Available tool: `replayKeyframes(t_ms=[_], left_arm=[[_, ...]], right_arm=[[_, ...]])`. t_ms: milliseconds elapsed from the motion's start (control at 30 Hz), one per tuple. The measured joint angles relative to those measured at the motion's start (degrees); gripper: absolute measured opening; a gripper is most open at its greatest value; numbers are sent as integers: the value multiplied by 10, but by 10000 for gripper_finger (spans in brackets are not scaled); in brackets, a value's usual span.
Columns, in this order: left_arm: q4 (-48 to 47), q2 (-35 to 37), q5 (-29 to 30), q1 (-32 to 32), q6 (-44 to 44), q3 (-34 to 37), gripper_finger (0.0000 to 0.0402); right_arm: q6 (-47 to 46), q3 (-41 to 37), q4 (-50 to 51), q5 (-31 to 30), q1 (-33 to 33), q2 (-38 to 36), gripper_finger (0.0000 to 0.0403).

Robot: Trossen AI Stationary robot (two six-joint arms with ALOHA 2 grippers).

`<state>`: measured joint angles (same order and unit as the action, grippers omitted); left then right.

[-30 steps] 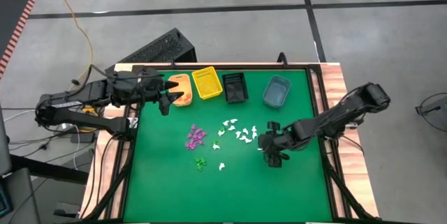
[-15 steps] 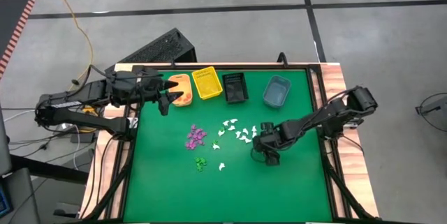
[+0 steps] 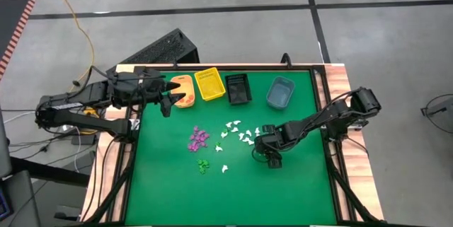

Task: Sort Halloween decoration
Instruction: Put the white ghost toy into the black bin

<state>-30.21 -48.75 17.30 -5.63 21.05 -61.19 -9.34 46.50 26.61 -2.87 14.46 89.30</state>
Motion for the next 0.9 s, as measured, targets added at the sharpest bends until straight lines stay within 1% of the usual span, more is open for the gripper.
replayKeyframes(t_ms=[367,533,633,900], left_arm=[[-1,0,0,0,-4,0,232],[0,0,0,0,-4,0,232],[0,0,0,0,-3,0,232],[2,0,0,0,-3,0,232]], right_arm=[[-26,0,8,0,-7,0,61],[-29,0,9,0,-7,0,28],[-37,1,10,0,-7,-1,18],[-39,36,20,1,-14,1,10]])
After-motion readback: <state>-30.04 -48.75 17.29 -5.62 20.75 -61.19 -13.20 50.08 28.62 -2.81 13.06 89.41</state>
